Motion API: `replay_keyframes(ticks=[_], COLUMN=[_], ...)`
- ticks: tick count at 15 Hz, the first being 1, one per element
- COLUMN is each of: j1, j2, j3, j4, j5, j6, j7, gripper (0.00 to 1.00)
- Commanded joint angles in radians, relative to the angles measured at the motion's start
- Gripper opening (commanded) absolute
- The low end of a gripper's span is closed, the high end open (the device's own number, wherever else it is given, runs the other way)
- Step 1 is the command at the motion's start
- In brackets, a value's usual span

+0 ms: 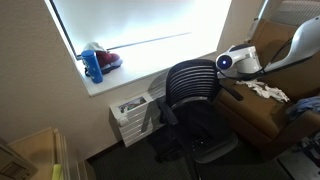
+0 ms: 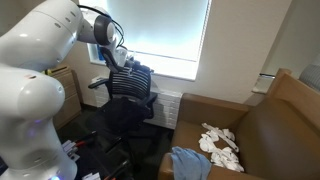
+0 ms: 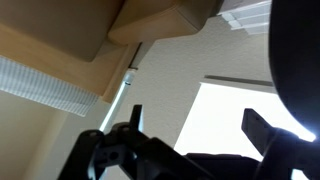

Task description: Push the chair against the wall

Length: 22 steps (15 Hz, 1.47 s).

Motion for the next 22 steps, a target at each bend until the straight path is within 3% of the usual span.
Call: replay_keyframes(ticks=[1,5,6,8,10,12,14,16,17,19,20,22], j1=[-0.067,-0.131,-0.066,-0.077,-0.126,-0.117,-0.118,-0.075,-0.059,-0.050,-0.053,0.004], j2=[-0.092,-0.126,-0.069,-0.072,-0.069,-0.048,-0.025,0.016,-0.023,-0.002,0.000,0.030], j3=[0.056,0.093,0.043,0.045,0.096,0.105,0.121,0.083,0.056,0.049,0.053,-0.017], j4=[-0.107,-0.172,-0.080,-0.092,-0.119,-0.115,-0.107,-0.061,-0.098,-0.083,-0.080,-0.016], j5=[0.025,0.035,0.027,0.035,0.091,0.148,0.243,0.309,0.302,0.325,0.216,0.082], j6=[0.172,0.377,0.306,0.330,0.463,0.537,0.591,0.555,0.579,0.578,0.596,0.614], j7=[-0.060,-0.112,-0.063,-0.077,-0.166,-0.226,-0.336,-0.391,-0.339,-0.363,-0.281,-0.110], gripper=[1.00,1.00,1.00,1.00,1.00,1.00,1.00,1.00,1.00,1.00,1.00,1.00])
